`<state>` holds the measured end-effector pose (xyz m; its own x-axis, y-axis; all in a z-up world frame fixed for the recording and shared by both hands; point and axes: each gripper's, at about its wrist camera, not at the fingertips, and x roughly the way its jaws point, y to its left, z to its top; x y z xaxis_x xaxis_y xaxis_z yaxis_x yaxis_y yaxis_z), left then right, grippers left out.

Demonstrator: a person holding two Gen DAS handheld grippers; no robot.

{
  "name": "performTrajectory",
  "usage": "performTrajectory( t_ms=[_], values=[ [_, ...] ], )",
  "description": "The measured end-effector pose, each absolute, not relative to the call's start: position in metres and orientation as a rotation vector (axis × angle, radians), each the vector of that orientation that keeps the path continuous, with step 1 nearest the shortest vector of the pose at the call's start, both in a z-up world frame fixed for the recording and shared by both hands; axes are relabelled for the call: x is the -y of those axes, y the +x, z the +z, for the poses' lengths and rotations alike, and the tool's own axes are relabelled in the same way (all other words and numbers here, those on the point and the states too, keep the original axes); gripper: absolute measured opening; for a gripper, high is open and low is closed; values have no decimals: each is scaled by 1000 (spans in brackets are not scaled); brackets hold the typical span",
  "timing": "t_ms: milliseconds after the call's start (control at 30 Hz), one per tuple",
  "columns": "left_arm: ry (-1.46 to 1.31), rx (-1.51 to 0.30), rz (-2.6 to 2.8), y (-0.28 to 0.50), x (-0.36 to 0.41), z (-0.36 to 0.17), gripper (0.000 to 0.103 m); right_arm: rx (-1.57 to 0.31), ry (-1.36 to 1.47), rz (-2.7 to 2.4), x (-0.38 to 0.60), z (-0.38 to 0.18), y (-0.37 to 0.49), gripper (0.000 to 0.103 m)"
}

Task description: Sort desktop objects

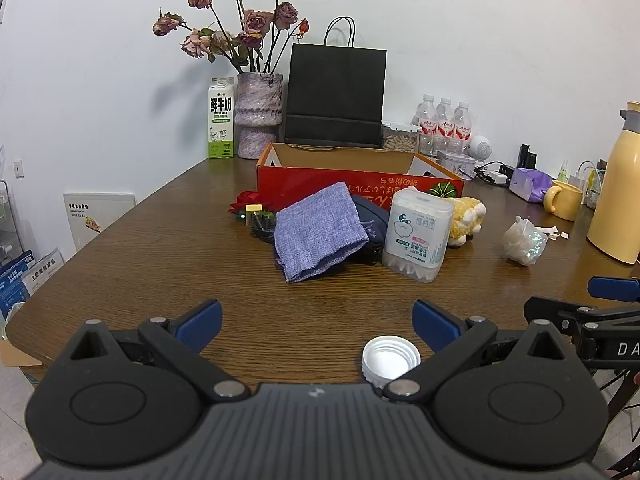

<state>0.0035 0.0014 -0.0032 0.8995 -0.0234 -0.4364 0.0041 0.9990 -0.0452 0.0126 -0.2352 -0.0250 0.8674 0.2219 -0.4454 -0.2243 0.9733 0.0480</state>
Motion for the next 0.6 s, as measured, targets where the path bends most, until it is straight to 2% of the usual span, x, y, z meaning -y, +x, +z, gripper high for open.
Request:
performTrajectory(
  t_ms=[600],
  values=[
    [-43,-453,-16,4,-2,-4,103,-466,-7,233,235,-27,12,103]
  ],
)
